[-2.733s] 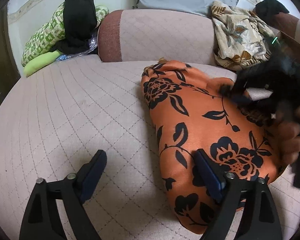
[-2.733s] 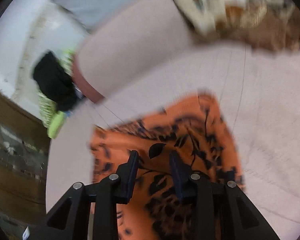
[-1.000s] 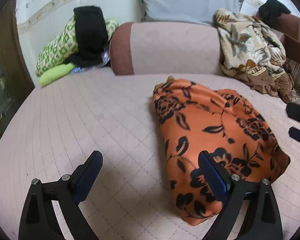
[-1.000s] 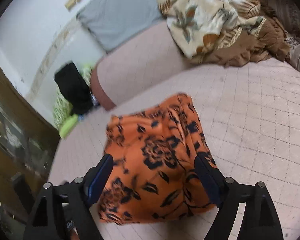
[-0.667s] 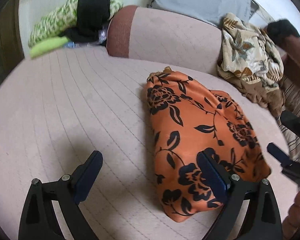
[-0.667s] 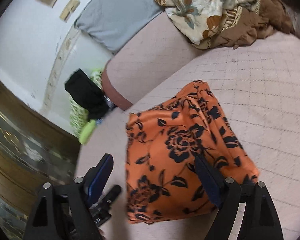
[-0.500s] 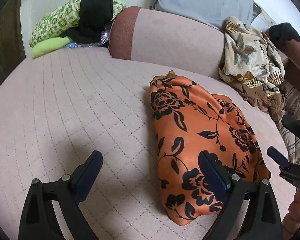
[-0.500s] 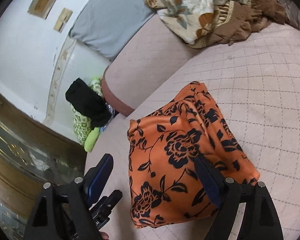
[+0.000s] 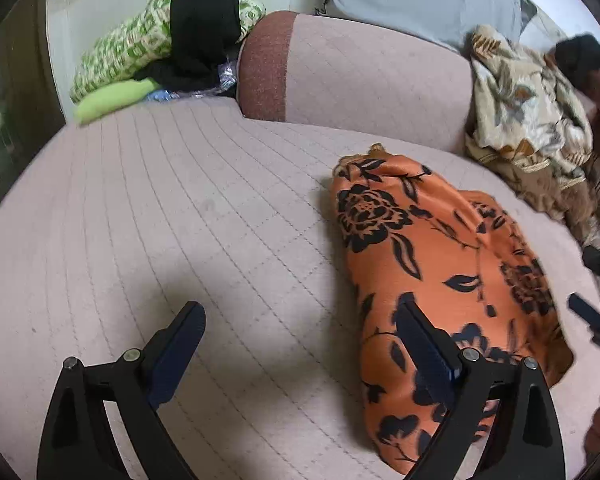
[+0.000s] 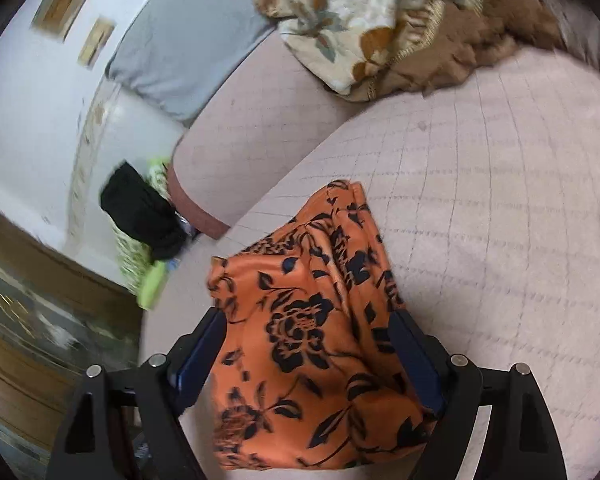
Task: Fold small clothes
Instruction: 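Open the right gripper and withdraw it from the blouse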
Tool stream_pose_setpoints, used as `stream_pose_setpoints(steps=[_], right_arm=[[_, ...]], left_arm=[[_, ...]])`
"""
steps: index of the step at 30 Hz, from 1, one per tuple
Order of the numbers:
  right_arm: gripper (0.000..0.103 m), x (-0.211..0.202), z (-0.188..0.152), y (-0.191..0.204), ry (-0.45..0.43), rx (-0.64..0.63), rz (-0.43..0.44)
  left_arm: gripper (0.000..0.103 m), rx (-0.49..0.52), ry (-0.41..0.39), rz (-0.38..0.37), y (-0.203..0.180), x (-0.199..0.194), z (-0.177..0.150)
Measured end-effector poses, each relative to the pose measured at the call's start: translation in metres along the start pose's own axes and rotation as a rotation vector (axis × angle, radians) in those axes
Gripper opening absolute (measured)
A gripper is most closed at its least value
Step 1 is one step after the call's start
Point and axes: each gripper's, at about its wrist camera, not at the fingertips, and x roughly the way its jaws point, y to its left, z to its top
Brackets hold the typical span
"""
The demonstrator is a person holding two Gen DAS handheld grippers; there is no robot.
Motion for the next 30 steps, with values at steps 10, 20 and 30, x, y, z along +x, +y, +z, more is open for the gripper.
stream_pose_setpoints(steps=[10, 20, 30], right_arm=[[0.084, -0.010, -0.017, 0.041, -0.063, -0.183, 0.043], [0.067, -0.006, -0.034, 0.069, -0.068, -0.278, 0.043], [0.067, -0.010, -0.031, 0.065, -0.091, -0.283, 0.019]], left_arm=[[0.096, 0.036, -0.078, 0.049, -0.003, -0.015, 0.007], [0.096, 0.018, -0.104, 0.085, 0.003, -0.021, 0.012], [0.096, 0.066, -0.143, 0.135, -0.001, -0.024, 0.014]])
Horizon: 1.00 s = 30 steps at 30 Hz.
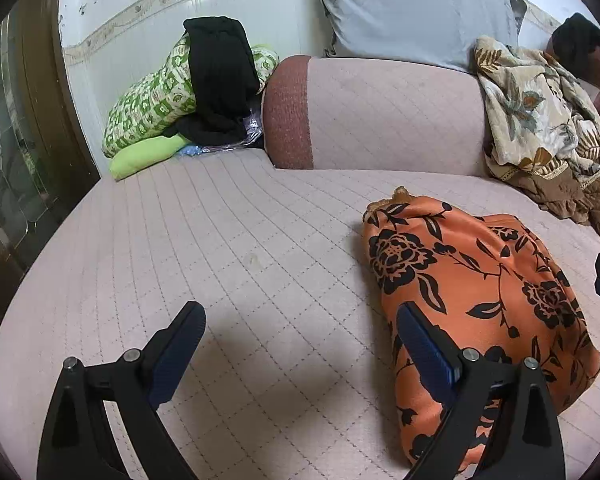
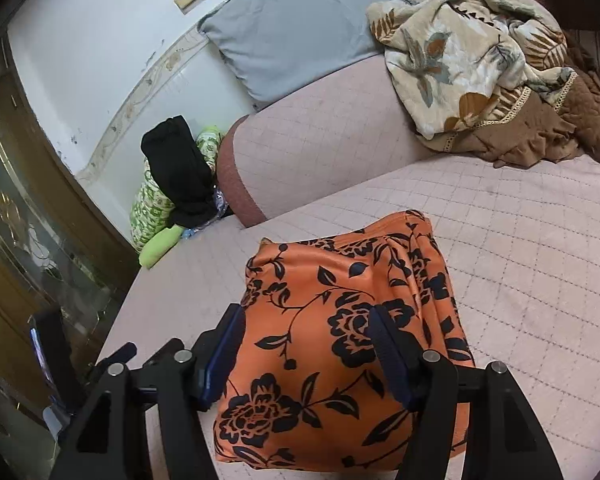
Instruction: Fold small clothes
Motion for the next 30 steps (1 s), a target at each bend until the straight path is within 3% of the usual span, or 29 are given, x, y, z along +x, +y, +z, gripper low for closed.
stream_pose_setpoints(steps=[19, 30], right_arm=[[0.067, -0.004, -0.004, 0.006, -0.016, -0.051, -0.034], [0.067, 0.012, -0.011, 0.001, 0.054, -0.047, -0.061]], left_arm=[[0.096, -0.003, -0.061, 0.015, 0.005, -0.015, 0.009], [0.096, 0.023, -0.054, 0.019, -0.002, -0.011, 0.007]])
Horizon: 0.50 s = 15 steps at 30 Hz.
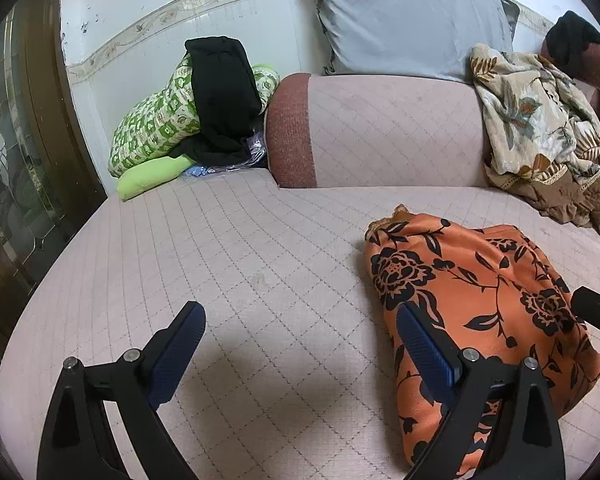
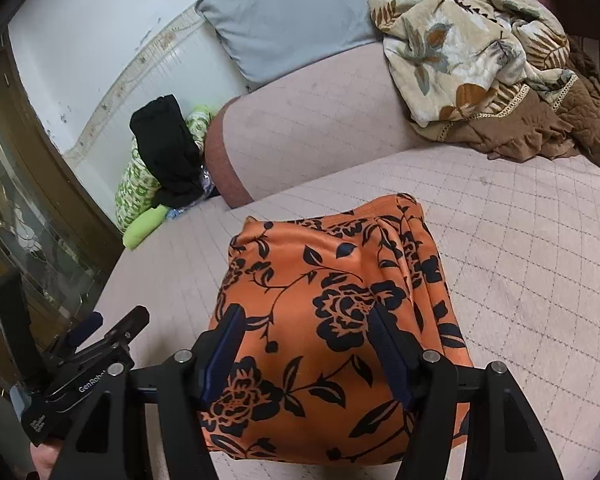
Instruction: Fold small clothes
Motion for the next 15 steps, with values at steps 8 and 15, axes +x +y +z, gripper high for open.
stream_pose_setpoints(steps=[8, 15], right_arm=[[0.067, 0.010, -0.003, -0.008, 0.051, 0.007, -0.027], [0.066, 0.035, -0.016, -0.009, 0.171, -0.047, -0.118]], left_arm=[[0.096, 0.010, 0.004, -0.009, -0.006, 0.002, 0.000], [0.096, 0.019, 0.014, -0.020, -0.009, 0.003, -0.002]])
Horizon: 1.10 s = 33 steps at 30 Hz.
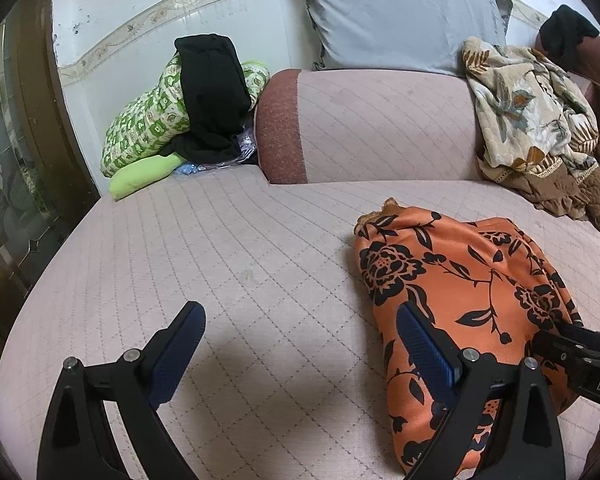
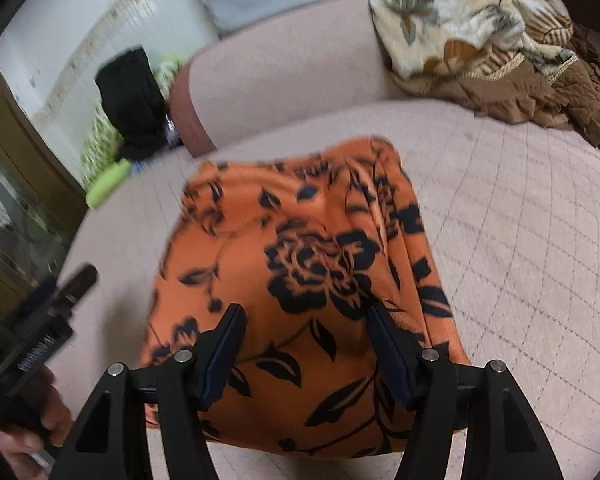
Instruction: Fold small clothes
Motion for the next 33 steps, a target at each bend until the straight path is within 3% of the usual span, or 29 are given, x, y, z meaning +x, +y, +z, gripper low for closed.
stream_pose_setpoints(steps=[9, 23, 33], right_arm=[[0.068, -0.033, 0.010, -0.013, -0.139, 0.057, 0.081], [0.077, -0.039, 0.015, -0.029, -0.152, 0.088, 0.098], [0.077, -0.041, 0.016, -0.037, -0.159, 0.105, 0.077]], left_arm=[[0.096, 0.014, 0.006, -0.003, -0.003, 0.002, -0.001], [0.096, 0.039, 0.015, -0.011, -0.011, 0.004, -0.004], [0.096, 0.051, 0.014, -0.011, -0.015, 0.004, -0.004]])
